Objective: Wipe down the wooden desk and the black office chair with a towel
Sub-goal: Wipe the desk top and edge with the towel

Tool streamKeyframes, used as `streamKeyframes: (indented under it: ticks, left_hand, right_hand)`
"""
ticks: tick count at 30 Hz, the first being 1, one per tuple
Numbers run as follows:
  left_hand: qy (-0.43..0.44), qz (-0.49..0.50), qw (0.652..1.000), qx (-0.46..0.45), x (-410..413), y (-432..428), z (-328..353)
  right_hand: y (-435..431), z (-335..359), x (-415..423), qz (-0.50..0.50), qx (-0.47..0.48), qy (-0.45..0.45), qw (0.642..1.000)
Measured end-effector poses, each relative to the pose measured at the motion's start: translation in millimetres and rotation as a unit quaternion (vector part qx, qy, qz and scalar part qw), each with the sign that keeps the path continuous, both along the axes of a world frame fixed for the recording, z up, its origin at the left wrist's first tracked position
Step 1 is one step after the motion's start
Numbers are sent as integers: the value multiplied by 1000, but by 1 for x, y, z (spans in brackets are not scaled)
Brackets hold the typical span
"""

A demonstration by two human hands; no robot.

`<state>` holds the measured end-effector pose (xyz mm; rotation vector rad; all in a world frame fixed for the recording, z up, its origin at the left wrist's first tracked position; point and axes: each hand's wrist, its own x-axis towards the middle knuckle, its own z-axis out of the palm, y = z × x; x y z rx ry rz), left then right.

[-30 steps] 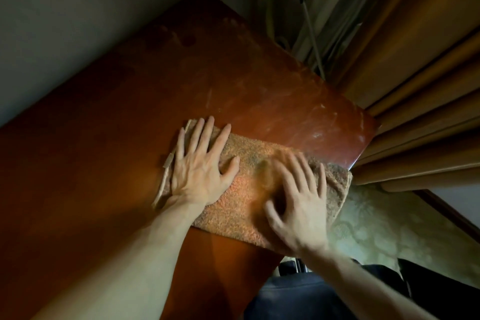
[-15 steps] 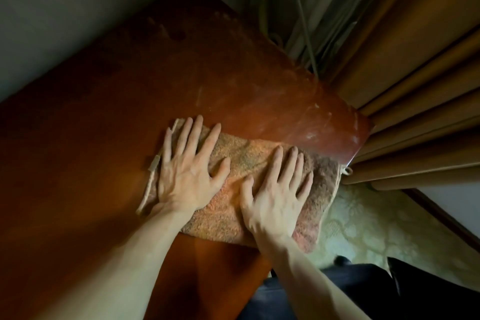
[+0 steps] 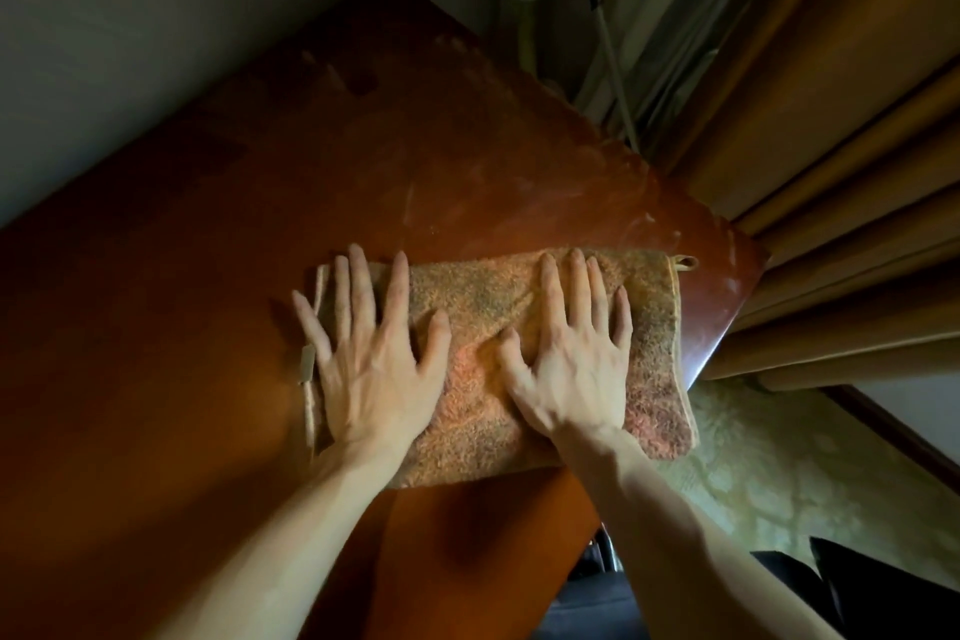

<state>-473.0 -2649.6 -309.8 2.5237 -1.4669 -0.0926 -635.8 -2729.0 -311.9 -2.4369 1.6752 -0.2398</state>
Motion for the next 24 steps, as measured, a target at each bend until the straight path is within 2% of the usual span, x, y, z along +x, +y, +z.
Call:
streamKeyframes:
  ticks: [3, 6, 8, 11, 15, 24]
  left_hand:
    - [-8, -153, 987, -43, 20, 4, 5]
    - [-72, -363, 929, -35, 52, -3, 11]
    - [-66, -436, 897, 20, 68, -8, 11]
    - [-63, -416, 905, 62, 70, -4, 3]
    - [-50, -362, 930, 37, 65, -1, -5]
    - [-11, -304, 953, -1, 73, 10, -10]
  right_hand:
    - [0, -1, -1, 4, -5, -10, 1000]
    - [2, 0, -1, 3, -8, -10, 1000]
    - [2, 0, -1, 5, -9, -9, 1000]
    - [1, 0, -1, 3, -14, -11, 1000]
    - [1, 0, -1, 4, -17, -4, 1000]
    - [-7, -5, 8, 43, -39, 24, 998]
